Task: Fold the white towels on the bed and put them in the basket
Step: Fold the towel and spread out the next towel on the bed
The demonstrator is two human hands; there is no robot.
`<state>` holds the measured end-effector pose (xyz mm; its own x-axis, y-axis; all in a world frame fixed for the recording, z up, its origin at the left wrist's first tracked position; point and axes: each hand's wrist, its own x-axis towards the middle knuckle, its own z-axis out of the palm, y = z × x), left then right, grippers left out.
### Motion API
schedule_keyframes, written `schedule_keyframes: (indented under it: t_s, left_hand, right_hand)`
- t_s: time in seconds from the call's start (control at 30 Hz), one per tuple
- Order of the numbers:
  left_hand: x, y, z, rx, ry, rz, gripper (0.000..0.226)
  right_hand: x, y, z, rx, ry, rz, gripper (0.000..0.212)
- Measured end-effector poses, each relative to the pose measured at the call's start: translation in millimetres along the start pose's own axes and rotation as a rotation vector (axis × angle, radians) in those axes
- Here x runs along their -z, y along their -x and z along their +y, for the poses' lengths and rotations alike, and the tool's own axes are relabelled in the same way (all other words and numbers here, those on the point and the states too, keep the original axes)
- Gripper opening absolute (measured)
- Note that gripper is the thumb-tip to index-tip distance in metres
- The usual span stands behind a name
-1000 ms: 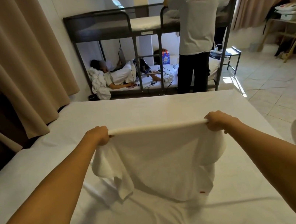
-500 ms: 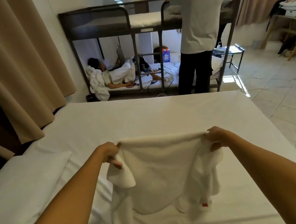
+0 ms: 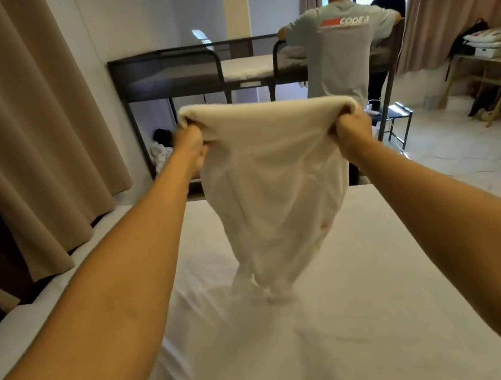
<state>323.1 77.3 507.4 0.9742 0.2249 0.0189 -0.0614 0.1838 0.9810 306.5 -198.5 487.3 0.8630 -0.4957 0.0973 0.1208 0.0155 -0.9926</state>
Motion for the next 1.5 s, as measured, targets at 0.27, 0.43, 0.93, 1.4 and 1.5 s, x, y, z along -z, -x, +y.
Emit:
schedule_keyframes:
  t_s: [0.27,0.43,0.93,1.4,1.5]
  left_hand:
    - [13,22,31,-0.163,-0.007,-0.075,0.037]
    - [67,63,-38,-0.086,-0.582,0.144,0.046]
    - [237,277,-297,0.232,-1.549,-0.516,0.056]
    - [269,351,-331,0.203,-1.713,-0.575,0.064]
    - [273,357,-330,0.151,-1.78,-0.643,0.069]
  right_hand:
    - [17,45,-38,0.312,0.172,-0.004,0.034]
    - [63,97,35,0.347,0.544,-0.023,0.04]
    - [212,289,305,-0.028,1.533,-0.68,0.056]
    - [239,342,327,-0.006,1.556,-0.729,0.062]
    - [243,348,328,-0.003,1.618,-0.805,0.061]
